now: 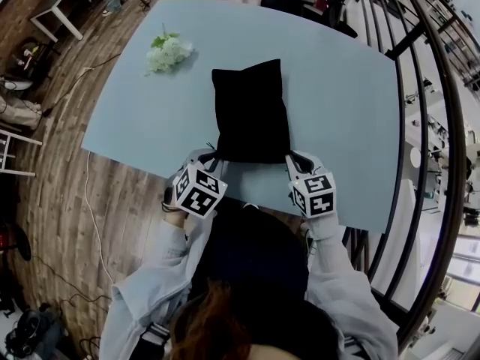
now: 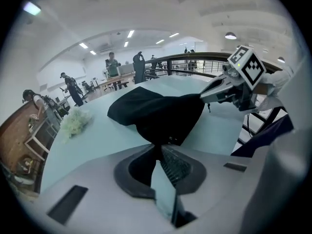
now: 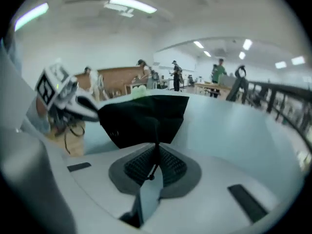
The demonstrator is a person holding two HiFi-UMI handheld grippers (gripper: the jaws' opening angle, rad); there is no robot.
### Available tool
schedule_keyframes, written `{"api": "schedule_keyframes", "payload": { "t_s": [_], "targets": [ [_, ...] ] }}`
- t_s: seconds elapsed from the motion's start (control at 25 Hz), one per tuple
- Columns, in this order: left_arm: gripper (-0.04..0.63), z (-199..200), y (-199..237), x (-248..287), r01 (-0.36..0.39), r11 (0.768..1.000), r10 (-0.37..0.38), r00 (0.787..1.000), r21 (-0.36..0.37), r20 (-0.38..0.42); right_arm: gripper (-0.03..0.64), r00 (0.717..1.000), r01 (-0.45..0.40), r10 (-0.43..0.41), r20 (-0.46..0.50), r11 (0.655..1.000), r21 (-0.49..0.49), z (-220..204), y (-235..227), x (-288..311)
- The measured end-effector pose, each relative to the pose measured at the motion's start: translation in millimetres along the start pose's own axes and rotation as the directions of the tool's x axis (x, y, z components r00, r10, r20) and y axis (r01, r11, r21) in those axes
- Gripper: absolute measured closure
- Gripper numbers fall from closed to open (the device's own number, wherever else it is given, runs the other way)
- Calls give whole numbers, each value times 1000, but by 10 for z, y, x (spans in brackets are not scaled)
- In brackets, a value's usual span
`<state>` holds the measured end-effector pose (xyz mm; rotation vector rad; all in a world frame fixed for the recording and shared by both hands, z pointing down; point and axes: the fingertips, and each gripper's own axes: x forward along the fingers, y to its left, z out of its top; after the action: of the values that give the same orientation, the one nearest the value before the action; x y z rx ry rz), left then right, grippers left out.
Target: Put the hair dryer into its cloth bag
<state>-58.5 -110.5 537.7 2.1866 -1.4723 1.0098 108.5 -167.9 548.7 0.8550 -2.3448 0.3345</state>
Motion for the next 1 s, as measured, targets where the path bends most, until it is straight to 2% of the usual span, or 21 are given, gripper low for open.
{"api": "schedule_keyframes", "payload": {
  "t_s": [0.04, 0.08, 0.12, 0.24, 0.32, 0.4, 0.52, 0.6, 0.64, 0.68, 0.72, 0.76, 0.84, 0.92, 1.0],
  "targets": [
    [554, -61, -39, -37, 2, 1000, -1, 1000, 11, -31, 588, 999, -42, 39, 25, 991, 128, -39, 39, -38],
    [554, -159, -98, -41, 11, 999, -9, 997, 30, -79, 588, 997, -71, 66, 32, 975, 210, -113, 78, -62],
    [554, -286, -171, -14, 30, 998, -22, 990, 53, -137, 586, 997, -78, 77, 12, 969, 233, -224, 116, -69],
    [555, -657, -392, 131, 113, 991, -86, 950, 74, -299, 586, 990, -26, 40, -132, 994, 108, -649, 206, -19],
    [555, -758, -463, 173, 143, 989, -120, 935, 44, -334, 587, 981, -9, 18, -191, 999, 51, -800, 236, 5],
    [555, -767, -462, 179, 147, 989, -133, 937, 20, -323, 586, 973, -7, 10, -229, 1000, 16, -817, 250, 25],
    [554, -750, -458, 186, 158, 987, -157, 950, -15, -270, 577, 965, -7, 4, -263, 1000, -8, -811, 237, 36],
    [542, -741, -500, 130, 195, 978, -207, 956, -76, -207, 535, 970, 8, 0, -245, 1000, 30, -815, 197, -10],
    [459, -739, -541, 61, 231, 964, -251, 953, -132, -170, 503, 974, 14, 3, -225, 997, 77, -810, 170, -59],
    [337, -739, -584, -31, 271, 941, -300, 945, -201, -130, 469, 980, 13, 15, -198, 990, 139, -796, 143, -128],
    [301, -746, -610, -134, 304, 913, -338, 937, -272, -86, 428, 986, 0, 35, -164, 978, 209, -771, 123, -216],
    [301, -758, -610, -237, 323, 885, -356, 934, -335, -42, 388, 991, -21, 56, -119, 961, 276, -729, 107, -321],
    [302, -756, -556, -434, 335, 844, -348, 936, -419, 48, 360, 998, -63, 68, 0, 925, 375, -571, 51, -571],
    [302, -663, -476, -608, 351, 817, -319, 936, -457, 148, 360, 992, -78, 26, 127, 900, 429, -326, -64, -828],
    [307, -469, -376, -748, 377, 796, -279, 923, -472, 266, 372, 972, -82, -37, 234, 875, 477, -107, -190, -1022]
  ]
}}
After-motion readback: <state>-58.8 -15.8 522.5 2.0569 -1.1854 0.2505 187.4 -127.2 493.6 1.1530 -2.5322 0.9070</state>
